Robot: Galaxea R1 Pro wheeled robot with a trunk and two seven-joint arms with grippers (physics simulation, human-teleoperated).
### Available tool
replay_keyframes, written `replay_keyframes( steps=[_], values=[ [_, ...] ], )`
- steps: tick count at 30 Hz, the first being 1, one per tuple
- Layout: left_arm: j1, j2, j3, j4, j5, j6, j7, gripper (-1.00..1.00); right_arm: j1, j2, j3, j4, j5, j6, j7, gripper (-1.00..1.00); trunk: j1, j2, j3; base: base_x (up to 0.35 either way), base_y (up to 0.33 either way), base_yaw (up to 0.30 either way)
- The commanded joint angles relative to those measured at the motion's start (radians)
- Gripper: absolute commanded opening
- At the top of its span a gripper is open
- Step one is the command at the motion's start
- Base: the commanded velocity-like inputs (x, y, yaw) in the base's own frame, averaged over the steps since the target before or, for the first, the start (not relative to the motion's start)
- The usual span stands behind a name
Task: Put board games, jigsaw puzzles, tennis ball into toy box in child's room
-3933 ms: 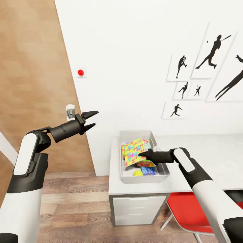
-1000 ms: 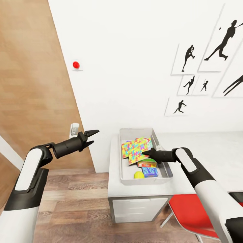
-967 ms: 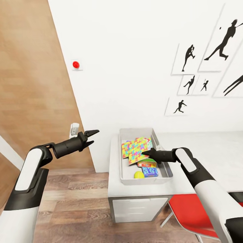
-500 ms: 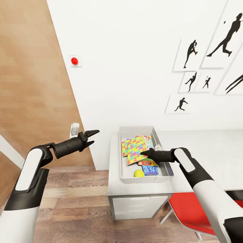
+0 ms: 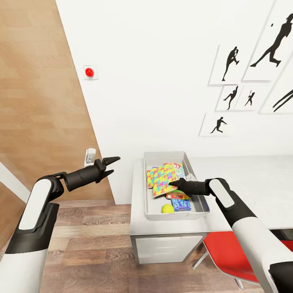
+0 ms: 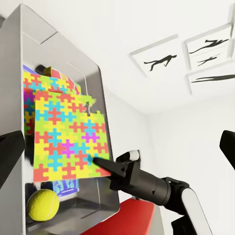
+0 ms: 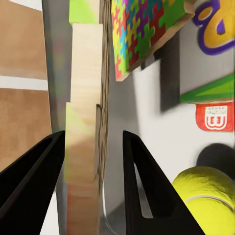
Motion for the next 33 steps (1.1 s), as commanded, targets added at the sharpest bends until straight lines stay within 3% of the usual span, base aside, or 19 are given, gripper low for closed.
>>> replay_keyframes(
  steps=[1,33],
  values=[
    [-0.001,0.0,0.001,-0.001,0.01,0.003,0.01,1.0,-0.001,-0.001,0.002,0.0,0.006,0.001,0.01,-1.0,0.001,-0.002,-0.002,0.0,0.0,0.0],
    [-0.007,-0.007,-0.001,-0.001,0.012,0.004,0.011,1.0,0.0,0.0,0.01,0.008,0.004,-0.034,0.011,-1.0,0.001,-0.002,-0.043,0.0,0.0,0.0]
  ],
)
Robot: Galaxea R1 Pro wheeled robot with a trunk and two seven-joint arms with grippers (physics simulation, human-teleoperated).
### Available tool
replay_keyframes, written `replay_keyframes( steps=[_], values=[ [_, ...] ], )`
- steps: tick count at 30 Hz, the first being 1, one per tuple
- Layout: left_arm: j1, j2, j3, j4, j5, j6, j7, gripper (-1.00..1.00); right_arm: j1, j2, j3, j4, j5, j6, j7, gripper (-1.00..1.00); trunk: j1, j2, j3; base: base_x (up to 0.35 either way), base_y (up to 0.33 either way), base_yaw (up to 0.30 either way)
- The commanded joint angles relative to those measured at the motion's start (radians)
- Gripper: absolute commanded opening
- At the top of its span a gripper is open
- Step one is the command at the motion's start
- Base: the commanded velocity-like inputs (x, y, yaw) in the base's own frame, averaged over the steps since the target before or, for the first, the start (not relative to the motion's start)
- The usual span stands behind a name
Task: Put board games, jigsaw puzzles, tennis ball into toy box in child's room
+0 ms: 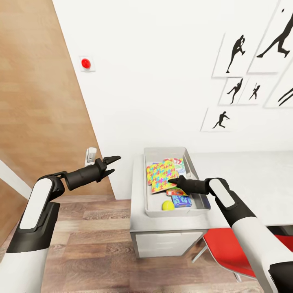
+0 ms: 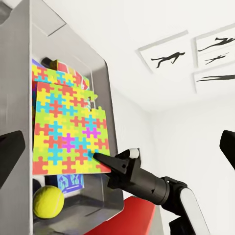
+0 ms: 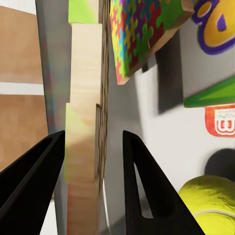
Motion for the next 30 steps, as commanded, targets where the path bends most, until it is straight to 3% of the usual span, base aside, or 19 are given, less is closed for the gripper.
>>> replay_keyframes(
  steps=[1,12,13,30],
  values=[
    [-0.001,0.0,0.001,-0.001,0.01,0.003,0.01,1.0,0.0,-0.001,0.003,0.015,0.063,0.0,0.01,-1.0,0.001,-0.002,-0.003,0.0,0.0,0.0],
    [-0.001,-0.003,0.0,0.0,0.01,0.003,0.011,1.0,0.0,-0.001,0.003,0.015,0.064,0.0,0.01,-1.0,0.001,-0.002,-0.006,0.0,0.0,0.0],
    [-0.001,-0.003,0.0,-0.001,0.01,0.003,0.011,1.0,0.0,-0.001,0.003,0.015,0.064,0.0,0.01,1.0,0.001,-0.002,-0.006,0.0,0.0,0.0],
    [-0.004,-0.005,-0.001,-0.002,0.01,0.003,0.009,1.0,0.0,-0.001,0.005,0.015,0.065,-0.001,0.01,1.0,0.001,-0.002,-0.006,0.0,0.0,0.0]
  ],
)
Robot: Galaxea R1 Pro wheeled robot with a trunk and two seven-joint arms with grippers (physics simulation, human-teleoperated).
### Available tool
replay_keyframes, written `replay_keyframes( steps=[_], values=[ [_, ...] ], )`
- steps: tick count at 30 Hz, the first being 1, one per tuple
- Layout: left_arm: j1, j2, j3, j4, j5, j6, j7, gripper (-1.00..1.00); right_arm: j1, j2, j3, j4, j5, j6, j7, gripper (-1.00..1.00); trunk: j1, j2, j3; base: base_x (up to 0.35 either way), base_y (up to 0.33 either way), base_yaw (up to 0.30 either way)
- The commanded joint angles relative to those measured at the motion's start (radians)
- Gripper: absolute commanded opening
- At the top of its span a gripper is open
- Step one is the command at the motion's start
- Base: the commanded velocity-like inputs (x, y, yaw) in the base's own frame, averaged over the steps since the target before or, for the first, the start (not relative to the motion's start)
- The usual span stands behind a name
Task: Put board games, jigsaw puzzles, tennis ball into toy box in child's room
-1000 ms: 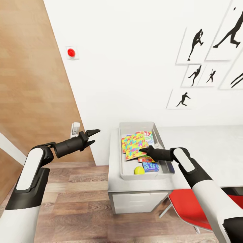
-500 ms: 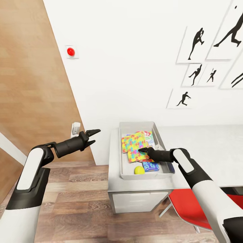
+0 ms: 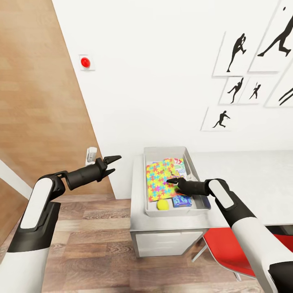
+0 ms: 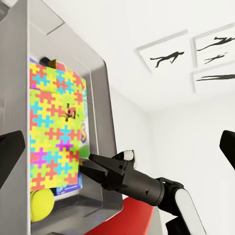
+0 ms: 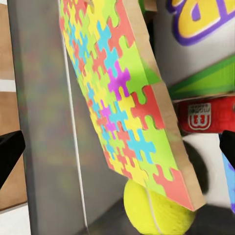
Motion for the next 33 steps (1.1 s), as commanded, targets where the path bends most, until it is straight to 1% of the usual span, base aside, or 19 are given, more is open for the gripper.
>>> replay_keyframes(
  steps=[1,21,29,33],
  values=[
    [-0.001,0.0,0.001,-0.001,0.01,0.003,0.01,1.0,-0.001,-0.001,0.002,0.0,0.008,0.002,0.008,1.0,0.001,-0.002,-0.002,0.0,0.0,0.0],
    [-0.002,0.0,0.001,-0.001,0.01,0.003,0.011,1.0,-0.001,-0.001,0.002,-0.006,0.008,0.002,0.008,1.0,0.001,-0.002,-0.002,0.0,0.0,0.0],
    [-0.002,-0.001,0.0,-0.001,0.01,0.003,0.012,1.0,0.002,-0.003,0.001,-0.025,0.008,0.003,0.007,1.0,0.001,-0.002,-0.002,0.0,0.0,0.0],
    [-0.002,-0.002,-0.001,-0.001,0.01,0.003,0.012,1.0,0.014,-0.004,0.001,-0.05,0.008,0.003,0.006,1.0,0.001,-0.002,-0.002,0.0,0.0,0.0]
  ],
)
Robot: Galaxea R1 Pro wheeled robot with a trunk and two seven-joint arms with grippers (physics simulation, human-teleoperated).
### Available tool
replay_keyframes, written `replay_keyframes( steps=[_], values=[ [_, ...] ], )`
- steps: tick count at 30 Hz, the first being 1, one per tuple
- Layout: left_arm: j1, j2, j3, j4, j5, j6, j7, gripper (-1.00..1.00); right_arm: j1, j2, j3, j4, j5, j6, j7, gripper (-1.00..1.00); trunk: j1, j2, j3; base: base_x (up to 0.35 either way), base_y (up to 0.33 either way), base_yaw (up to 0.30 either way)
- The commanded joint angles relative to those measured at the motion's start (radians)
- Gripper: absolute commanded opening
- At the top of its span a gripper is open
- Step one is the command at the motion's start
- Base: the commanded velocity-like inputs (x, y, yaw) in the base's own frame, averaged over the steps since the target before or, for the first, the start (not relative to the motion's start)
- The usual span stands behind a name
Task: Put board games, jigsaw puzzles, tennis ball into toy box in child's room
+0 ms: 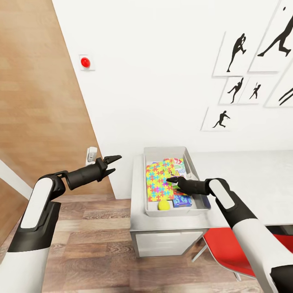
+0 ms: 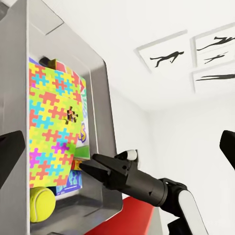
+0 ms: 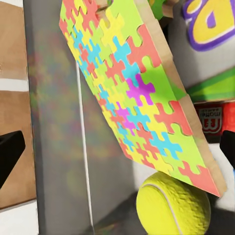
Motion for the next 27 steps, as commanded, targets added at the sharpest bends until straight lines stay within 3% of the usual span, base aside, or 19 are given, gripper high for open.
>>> replay_keyframes(
  steps=[1,11,27],
  values=[
    [-0.001,0.0,0.001,-0.001,0.01,0.003,0.01,1.0,-0.001,-0.001,0.002,0.0,0.008,0.002,0.008,1.0,0.001,-0.002,-0.002,0.0,0.0,0.0],
    [-0.001,-0.001,0.0,-0.001,0.01,0.003,0.01,1.0,0.044,-0.007,-0.001,-0.108,0.008,0.007,0.004,1.0,0.001,-0.002,-0.002,0.0,0.0,0.0],
    [-0.001,-0.002,-0.002,-0.001,0.01,0.003,0.011,1.0,0.069,-0.011,-0.003,-0.173,0.008,0.011,0.003,1.0,0.001,-0.002,-0.002,0.0,0.0,0.0]
  ],
)
